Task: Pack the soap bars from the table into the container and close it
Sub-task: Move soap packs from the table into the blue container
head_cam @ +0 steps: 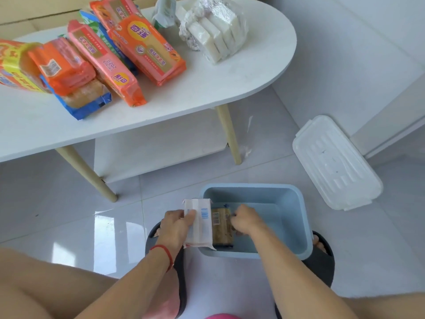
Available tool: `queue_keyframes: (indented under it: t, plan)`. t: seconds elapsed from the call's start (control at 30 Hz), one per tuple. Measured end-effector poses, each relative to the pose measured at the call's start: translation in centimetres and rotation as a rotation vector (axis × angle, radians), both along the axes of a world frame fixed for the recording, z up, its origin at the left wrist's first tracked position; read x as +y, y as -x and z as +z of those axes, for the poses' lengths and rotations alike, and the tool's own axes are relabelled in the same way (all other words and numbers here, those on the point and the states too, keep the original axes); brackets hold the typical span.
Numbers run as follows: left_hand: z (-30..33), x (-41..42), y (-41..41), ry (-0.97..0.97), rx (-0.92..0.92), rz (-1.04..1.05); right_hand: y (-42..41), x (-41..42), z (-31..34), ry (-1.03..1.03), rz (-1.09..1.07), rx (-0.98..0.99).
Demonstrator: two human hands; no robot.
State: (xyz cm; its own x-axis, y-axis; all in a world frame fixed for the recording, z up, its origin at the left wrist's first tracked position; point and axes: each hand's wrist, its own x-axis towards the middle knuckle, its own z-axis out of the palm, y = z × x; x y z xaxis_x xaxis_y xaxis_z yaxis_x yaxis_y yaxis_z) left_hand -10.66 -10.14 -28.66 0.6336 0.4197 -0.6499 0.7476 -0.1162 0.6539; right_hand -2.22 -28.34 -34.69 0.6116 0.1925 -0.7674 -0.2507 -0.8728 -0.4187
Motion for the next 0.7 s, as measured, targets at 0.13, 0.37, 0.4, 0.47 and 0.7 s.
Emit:
queue_keyframes:
  t: [0.13,0.37,0.4,0.47,0.7]
  plan:
    - [0.3,-2.5,-0.7,-0.215,-0.04,-0.159,-0.1,-2.0,5.5,-0.545,-0.21,0.276]
    - [0.6,-4.5,-1.0,-0.457,-0.108,-0.371,-0.3,-6.6,3.8,-0.335,-0.205,0.113]
    - [0.3,-4.0,-0.9,-0.479,-0.077,-0.361,-0.5,-7.2,2.7,-0.25,-0.194,0.114]
    - [-0.2,-3.4,-0.7,-0.393,-0.013,-0.352,-0.5,-7.6,0.4,-0.099,-0.188,0.106]
    - [0.5,-3.3,-0.1,-0.22,-0.015,-0.343,1.1,-3.3,-3.0,0.113,-0.058,-0.005]
